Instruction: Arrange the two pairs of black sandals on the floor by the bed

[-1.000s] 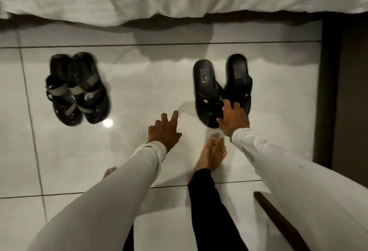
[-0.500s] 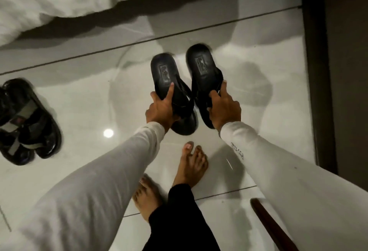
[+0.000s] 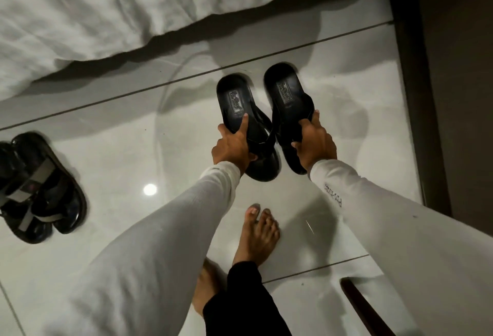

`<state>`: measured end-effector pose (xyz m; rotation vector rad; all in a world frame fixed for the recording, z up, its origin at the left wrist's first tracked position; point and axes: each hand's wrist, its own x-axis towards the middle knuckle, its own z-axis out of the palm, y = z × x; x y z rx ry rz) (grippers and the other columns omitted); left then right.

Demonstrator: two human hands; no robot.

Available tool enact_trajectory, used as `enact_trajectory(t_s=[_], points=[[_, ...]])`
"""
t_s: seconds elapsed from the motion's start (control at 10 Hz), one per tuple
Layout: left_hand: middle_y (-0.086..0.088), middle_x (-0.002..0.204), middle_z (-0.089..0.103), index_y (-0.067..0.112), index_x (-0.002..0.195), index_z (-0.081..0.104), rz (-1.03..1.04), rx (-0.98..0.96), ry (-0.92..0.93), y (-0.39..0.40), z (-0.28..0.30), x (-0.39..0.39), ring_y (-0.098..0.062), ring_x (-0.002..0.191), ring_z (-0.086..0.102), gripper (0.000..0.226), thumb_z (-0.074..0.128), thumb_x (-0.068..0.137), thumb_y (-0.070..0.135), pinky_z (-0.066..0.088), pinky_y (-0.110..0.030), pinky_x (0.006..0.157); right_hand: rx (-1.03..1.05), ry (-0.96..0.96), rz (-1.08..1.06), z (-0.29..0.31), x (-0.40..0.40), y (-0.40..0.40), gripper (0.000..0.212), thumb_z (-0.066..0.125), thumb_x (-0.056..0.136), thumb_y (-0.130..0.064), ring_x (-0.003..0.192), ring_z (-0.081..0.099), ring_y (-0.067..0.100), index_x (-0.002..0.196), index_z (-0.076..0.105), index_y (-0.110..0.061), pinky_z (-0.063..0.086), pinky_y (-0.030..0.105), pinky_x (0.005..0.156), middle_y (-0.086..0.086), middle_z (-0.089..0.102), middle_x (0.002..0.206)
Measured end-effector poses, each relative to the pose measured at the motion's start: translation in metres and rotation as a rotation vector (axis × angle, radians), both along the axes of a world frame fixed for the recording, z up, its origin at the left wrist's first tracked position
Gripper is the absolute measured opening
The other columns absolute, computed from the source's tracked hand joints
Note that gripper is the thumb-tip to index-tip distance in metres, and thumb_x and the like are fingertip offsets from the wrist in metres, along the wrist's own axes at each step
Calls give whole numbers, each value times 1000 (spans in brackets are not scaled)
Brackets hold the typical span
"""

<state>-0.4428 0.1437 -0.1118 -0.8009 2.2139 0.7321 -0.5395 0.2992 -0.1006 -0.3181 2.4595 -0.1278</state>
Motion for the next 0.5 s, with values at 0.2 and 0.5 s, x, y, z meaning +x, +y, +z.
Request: enact_trajectory(t_s=[0.2,0.5], points=[[-26,154,23,29,156,0,-209,-155,53,9,18,46,-44,118,54,112,76,77,49,52,-53,94,46,-24,94,23,15,-5,75,69,84,-20,118,56,47,146,29,-18,49,51,93,21,13,162],[-17,165,0,27,156,-10,-199,-186,-27,-20,127,189,-38,150,11,104,53,84,67,26,-55,115,26,51,392,101,134,-71,91,66,78,-52,147,23,39,152,24,-22,27,57,115,20,19,161]])
